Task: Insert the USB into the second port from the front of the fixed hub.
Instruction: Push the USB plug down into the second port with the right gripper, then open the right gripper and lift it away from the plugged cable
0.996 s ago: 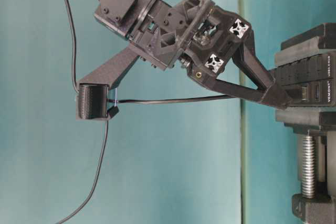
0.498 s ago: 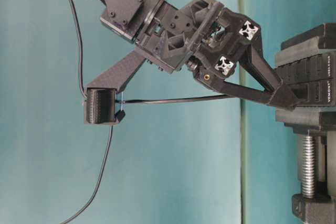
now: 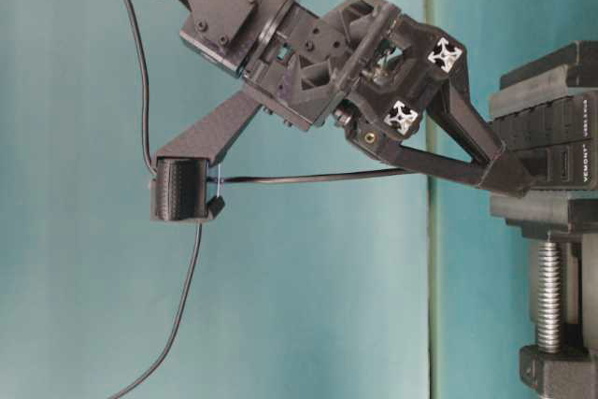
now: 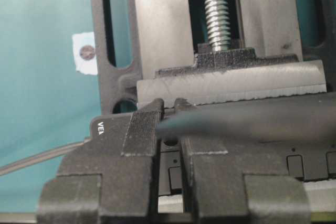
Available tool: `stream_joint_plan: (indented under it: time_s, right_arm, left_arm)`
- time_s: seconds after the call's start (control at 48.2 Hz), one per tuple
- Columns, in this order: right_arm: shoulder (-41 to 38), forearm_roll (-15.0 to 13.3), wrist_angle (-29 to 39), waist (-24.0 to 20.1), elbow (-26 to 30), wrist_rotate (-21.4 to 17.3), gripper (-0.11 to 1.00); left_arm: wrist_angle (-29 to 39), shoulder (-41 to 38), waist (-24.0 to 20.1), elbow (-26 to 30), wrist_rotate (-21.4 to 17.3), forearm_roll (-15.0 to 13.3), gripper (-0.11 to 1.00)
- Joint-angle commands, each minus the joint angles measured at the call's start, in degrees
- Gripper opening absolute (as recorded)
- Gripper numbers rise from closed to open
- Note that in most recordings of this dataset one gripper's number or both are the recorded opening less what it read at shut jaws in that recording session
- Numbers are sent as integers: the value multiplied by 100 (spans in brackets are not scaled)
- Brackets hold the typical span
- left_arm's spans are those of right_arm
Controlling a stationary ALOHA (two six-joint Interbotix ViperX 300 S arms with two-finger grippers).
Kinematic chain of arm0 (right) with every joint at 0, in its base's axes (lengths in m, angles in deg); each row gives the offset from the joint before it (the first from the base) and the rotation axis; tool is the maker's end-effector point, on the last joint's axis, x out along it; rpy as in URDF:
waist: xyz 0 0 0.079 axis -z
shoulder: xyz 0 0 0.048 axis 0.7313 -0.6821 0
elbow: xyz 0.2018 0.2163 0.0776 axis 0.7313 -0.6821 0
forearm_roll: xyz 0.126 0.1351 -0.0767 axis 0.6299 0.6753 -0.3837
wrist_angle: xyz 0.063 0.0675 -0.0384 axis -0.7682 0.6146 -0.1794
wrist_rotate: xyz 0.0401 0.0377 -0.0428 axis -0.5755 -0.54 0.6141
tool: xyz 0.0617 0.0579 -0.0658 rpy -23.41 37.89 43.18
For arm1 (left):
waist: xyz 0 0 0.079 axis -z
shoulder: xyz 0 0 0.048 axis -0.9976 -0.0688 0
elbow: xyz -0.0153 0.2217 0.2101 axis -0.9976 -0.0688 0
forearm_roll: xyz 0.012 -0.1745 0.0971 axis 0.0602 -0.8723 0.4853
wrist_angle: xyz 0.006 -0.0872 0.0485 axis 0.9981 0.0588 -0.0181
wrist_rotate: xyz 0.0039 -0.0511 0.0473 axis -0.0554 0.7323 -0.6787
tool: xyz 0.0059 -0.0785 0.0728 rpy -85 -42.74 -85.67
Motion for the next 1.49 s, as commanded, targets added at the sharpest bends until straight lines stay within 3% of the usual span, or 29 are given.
stream_joint_plan:
  time_s: [0.0,0.083,0.249,0.311,0.477,0.934,1.473]
  right_arm:
    - [97,35,26,-26,26,-9,18]
    - [132,35,18,-26,26,-35,35]
    - [185,35,70,-26,62,-53,82]
    - [193,35,79,-26,62,-44,93]
    - [202,35,79,-26,62,-53,86]
    - [308,9,79,-18,53,-53,87]
    - [1239,9,70,9,-413,-35,87]
  left_arm:
    - [-53,0,9,70,9,18,0]
    - [-53,18,0,70,9,9,0]
    - [-44,88,9,62,9,18,0]
    - [-26,114,9,62,9,18,0]
    - [-9,167,9,53,9,18,0]
    - [0,193,9,26,26,9,0]
    - [0,220,9,-35,18,9,0]
